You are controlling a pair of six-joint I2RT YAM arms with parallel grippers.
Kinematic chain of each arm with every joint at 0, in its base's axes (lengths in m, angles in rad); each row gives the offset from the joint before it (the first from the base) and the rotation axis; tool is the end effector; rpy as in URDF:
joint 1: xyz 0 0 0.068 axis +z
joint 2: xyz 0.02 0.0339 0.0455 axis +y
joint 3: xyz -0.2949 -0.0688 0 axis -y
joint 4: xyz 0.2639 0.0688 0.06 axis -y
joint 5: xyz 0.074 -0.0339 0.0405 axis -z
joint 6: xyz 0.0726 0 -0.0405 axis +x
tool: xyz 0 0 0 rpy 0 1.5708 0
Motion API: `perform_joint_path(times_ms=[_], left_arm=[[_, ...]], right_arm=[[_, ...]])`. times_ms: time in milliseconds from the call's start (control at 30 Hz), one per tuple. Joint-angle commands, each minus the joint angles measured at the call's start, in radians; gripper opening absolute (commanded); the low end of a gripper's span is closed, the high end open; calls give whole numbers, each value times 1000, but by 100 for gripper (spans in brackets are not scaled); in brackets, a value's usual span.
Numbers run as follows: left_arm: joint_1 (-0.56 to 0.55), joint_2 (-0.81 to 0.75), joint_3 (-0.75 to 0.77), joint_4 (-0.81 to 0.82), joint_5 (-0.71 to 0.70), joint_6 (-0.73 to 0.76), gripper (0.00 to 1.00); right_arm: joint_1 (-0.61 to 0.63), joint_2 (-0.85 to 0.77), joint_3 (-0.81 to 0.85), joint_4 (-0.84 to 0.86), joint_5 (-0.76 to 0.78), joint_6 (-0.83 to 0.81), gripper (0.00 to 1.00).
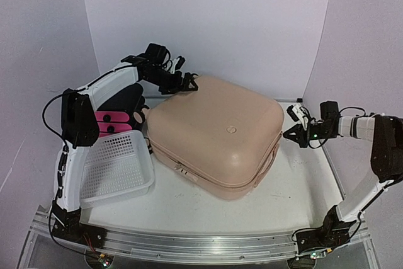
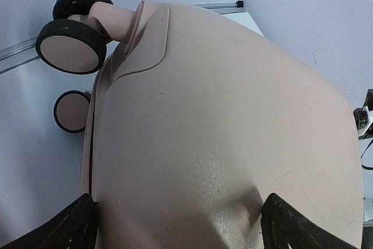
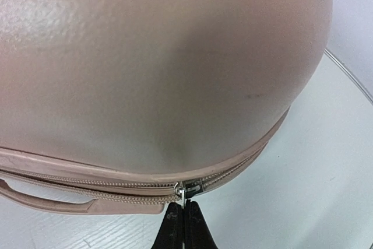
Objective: Open, take out, and arrange the luggage
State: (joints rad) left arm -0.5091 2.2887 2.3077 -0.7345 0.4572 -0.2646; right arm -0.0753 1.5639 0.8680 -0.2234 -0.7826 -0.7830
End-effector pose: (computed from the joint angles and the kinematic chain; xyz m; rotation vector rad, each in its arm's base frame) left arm 0.4923 -0.3115 0.3093 0.5355 2.3089 -0.9131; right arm 0.3380 0.0258 0.1855 -1.0479 1.9538 0.5152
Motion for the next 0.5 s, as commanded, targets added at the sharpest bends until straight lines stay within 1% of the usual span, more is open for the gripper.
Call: perform_joint_path(times_ms=[0, 67, 100, 167, 300, 367, 433, 467], left_arm=[[-14, -35, -88, -107, 11, 127, 97], [-20, -17, -78, -131, 14, 156, 96], [-26, -8, -72, -139, 7, 170, 95], [-37, 16, -52, -154, -22, 192, 95], [-50, 59, -18, -165, -39, 228, 93], [-58, 70, -15, -167, -65, 259, 93], [-64, 82, -12, -170, -77, 297, 93], [-66, 86, -12, -170, -80, 308, 93]], right_arm=[[-74, -32, -7, 36, -77, 142, 0], [-106, -1, 20, 31, -108, 162, 0], [-120, 22, 48, 1, -127, 148, 0], [-139, 72, 109, -68, -187, 77, 0], [-180, 185, 229, -85, -252, -11, 0], [-184, 269, 332, -110, -280, -41, 0], [-183, 357, 450, -223, -317, -133, 0], [-182, 395, 501, -251, -335, -163, 0]])
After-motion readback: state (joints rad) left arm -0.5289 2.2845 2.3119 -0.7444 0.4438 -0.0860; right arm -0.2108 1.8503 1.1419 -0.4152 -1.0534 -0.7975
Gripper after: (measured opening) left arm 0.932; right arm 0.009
